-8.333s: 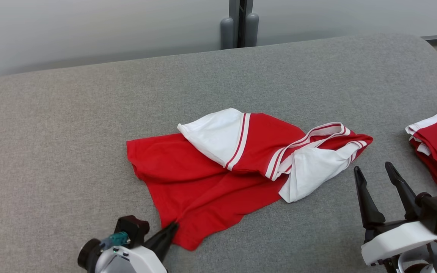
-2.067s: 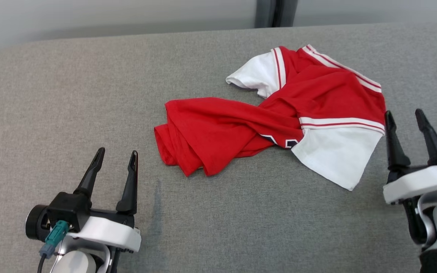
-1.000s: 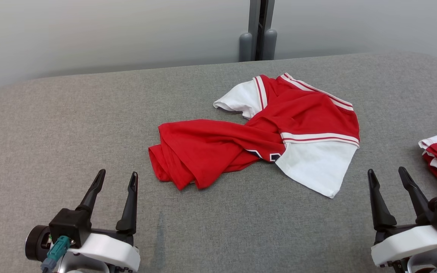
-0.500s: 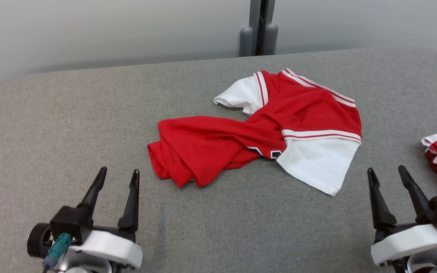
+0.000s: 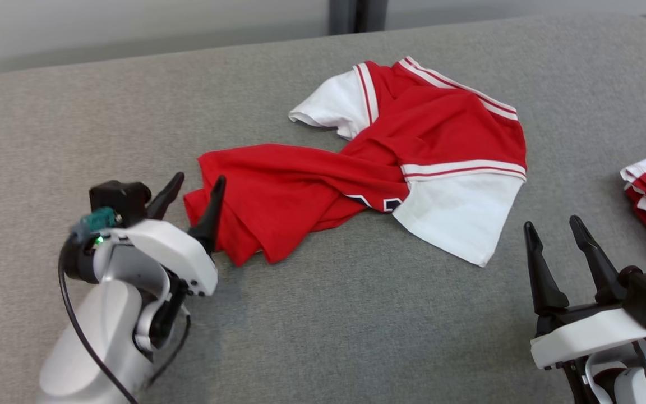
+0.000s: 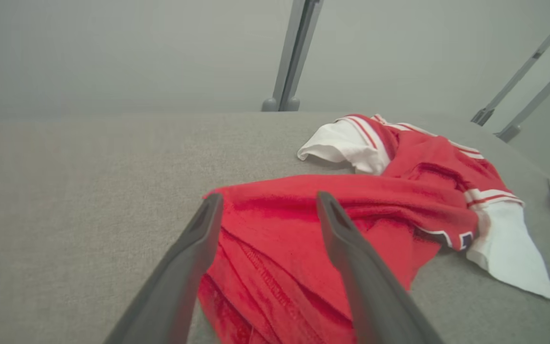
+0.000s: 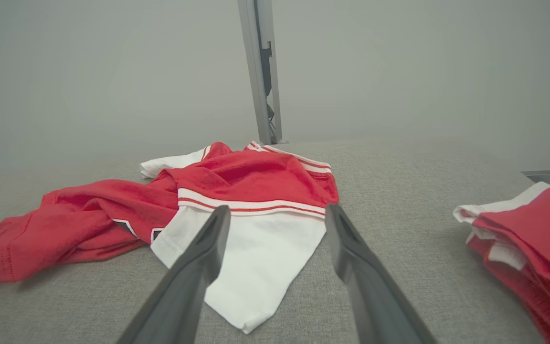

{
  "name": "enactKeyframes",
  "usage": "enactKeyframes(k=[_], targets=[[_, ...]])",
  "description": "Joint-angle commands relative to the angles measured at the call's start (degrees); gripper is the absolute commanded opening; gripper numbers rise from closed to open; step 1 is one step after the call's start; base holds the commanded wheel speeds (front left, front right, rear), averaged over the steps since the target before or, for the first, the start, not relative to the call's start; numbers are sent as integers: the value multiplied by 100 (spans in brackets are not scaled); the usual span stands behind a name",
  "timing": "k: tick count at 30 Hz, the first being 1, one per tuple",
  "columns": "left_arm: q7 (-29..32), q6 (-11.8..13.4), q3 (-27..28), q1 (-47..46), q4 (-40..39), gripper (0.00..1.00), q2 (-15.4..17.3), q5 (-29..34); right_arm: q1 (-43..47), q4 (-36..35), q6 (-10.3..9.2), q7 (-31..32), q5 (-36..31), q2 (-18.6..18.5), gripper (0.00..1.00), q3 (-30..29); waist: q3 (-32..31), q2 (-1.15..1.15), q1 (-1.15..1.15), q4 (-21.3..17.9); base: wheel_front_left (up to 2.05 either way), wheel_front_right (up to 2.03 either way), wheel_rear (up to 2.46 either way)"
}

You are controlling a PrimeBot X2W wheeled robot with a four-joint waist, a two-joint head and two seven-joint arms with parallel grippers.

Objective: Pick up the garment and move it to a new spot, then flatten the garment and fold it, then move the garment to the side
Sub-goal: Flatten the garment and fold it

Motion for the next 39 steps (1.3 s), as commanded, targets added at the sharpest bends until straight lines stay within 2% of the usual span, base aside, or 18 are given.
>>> enactKeyframes(k=[1, 10, 15, 17, 18, 23, 29, 32, 35, 39], targets=[[146, -111, 60, -290, 373, 100, 39, -123, -102, 43, -2, -68, 48, -20, 100, 25, 211, 0, 0, -202, 0, 0, 0], [423, -500, 217, -1371, 2267, 100, 147, -408, -361, 312, -2, -277, 184, -21, 100, 213, 568, 0, 0, -542, 0, 0, 0], [482, -755, 196, -1665, 2788, 100, 99, -564, -430, 404, -2, -345, 212, -21, 100, 237, 634, 0, 0, -613, 0, 0, 0], [372, -847, 146, -1751, 2919, 30, 89, -565, -454, 444, -2, -372, 213, -19, 100, 225, 649, 0, 0, -613, 0, 0, 0], [254, -876, 113, -1809, 2953, 0, 120, -499, -465, 462, -2, -374, 223, -19, 100, 217, 655, 0, 0, -610, 0, 0, 0], [-220, -973, -90, -1974, 3020, 0, 146, -351, -480, 529, -2, -420, 265, -21, 100, 199, 631, 0, 0, -570, 0, 0, 0], [-1017, -997, -352, -2043, 2471, 0, 290, 14, -450, 521, -2, -416, 273, -21, 100, 114, 551, 0, 0, -450, 0, 0, 0], [-1215, -997, -586, -1621, 1567, 0, 339, 199, -352, 488, -2, -385, 275, -21, 100, -2, 422, 0, 0, -315, 0, 0, 0], [-1024, -864, -758, -1055, 596, 0, 466, 264, -262, 431, -2, -353, 283, -22, 100, -103, 331, 0, 0, -204, 0, 0, 0], [-532, -556, -1009, -8, -870, 0, 659, 266, -175, 339, -2, -288, 308, -21, 100, -152, 246, 0, 0, -54, 0, 0, 0]])
